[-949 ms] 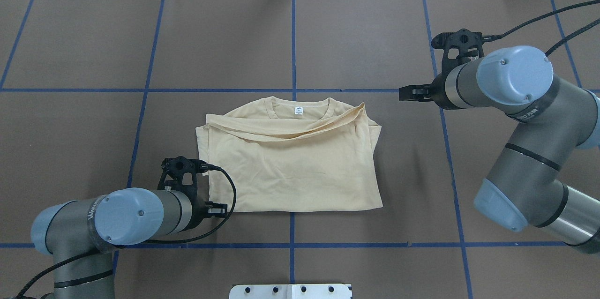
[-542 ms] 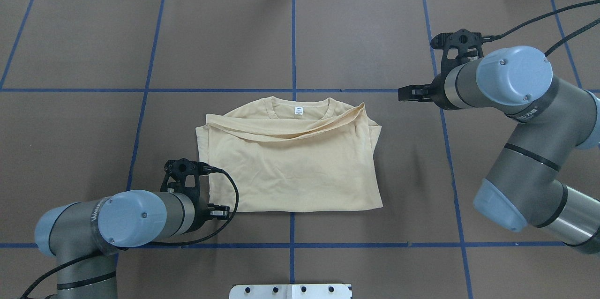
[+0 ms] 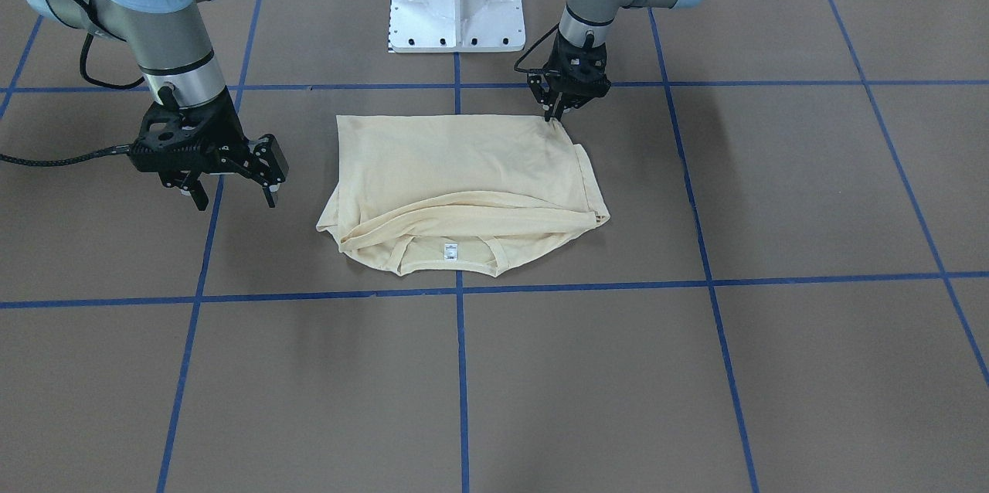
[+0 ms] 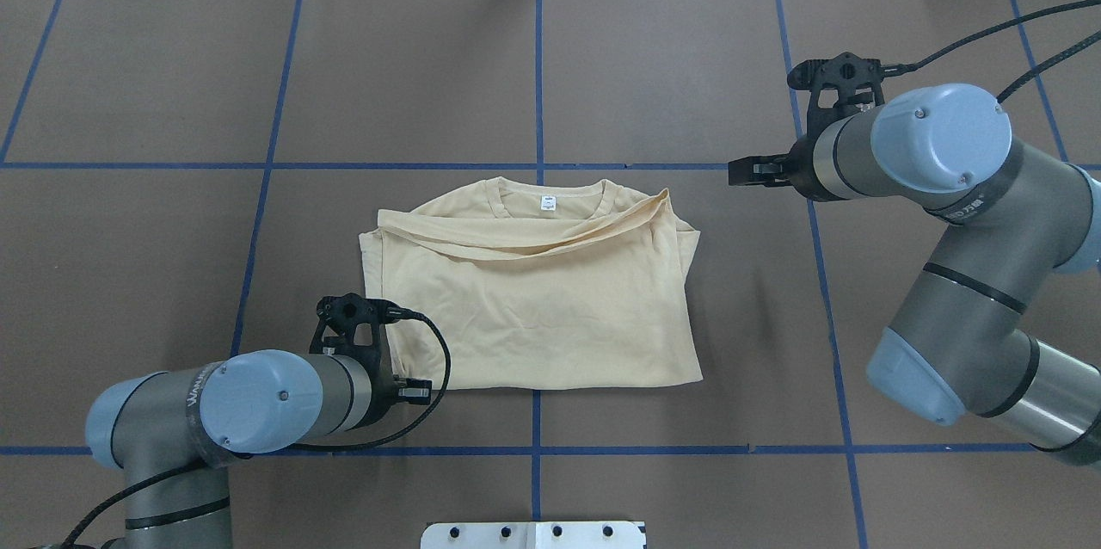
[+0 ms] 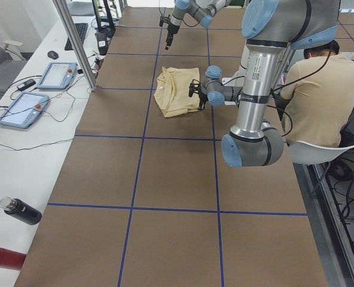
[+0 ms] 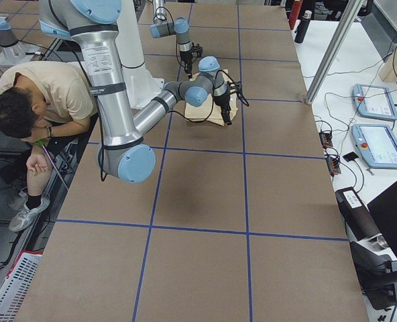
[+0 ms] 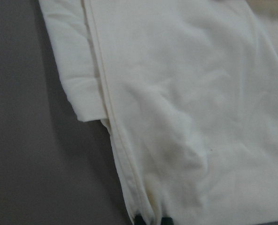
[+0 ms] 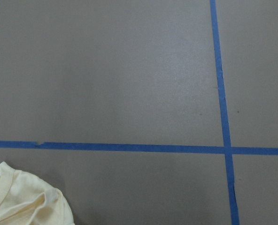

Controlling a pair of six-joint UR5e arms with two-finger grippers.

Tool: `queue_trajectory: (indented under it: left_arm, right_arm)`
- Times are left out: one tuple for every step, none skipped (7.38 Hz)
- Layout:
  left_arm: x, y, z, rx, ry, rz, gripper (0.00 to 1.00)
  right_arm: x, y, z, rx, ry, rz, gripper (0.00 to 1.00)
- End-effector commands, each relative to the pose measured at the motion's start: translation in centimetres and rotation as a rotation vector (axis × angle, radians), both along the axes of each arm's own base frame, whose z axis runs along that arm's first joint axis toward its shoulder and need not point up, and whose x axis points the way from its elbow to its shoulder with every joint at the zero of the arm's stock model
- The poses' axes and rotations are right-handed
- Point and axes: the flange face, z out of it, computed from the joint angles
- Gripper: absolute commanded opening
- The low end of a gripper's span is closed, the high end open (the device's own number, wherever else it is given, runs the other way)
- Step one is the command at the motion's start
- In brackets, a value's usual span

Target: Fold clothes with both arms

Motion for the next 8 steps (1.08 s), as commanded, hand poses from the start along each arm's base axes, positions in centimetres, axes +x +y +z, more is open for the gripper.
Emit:
queue_trajectory:
  left_arm:
    - [-1.1, -0.8, -0.4, 0.011, 0.007, -0.009, 0.0]
    - [-2.0, -1.8, -0.3, 0.013, 0.002, -0.028, 0.0]
    - [-3.2, -3.6, 0.4, 0.052, -0.023, -0.032, 0.0]
    - [-4.6, -6.1, 1.4, 0.089, -0.057, -0.05, 0.0]
    - [-6.3, -9.7, 2.8, 0.139, -0.109, -0.068, 0.0]
    - [-8.6, -14.0, 4.6, 0.188, -0.167, -0.093, 0.0]
    - [-10.5, -18.7, 5.8, 0.222, -0.222, -0.12, 0.0]
    - [-10.8, -24.0, 4.6, 0.257, -0.252, -0.147, 0.0]
  right_arm:
    - [-0.1, 0.0, -0.1, 0.001, -0.002, -0.001, 1.0]
    - [-0.1, 0.0, 0.0, 0.0, 0.0, -0.001, 1.0]
    - [-0.1, 0.0, 0.0, 0.0, 0.0, -0.001, 1.0]
    - [-0.1, 0.0, 0.0, 0.0, 0.0, -0.001, 1.0]
    - [-0.1, -0.1, -0.1, -0.001, -0.001, 0.0, 1.0]
    - [-0.2, 0.0, -0.1, -0.002, -0.002, 0.0, 1.0]
    - [-0.3, 0.0, 0.0, -0.003, 0.0, 0.0, 1.0]
    - [-0.4, 0.1, 0.0, -0.002, -0.002, -0.001, 1.0]
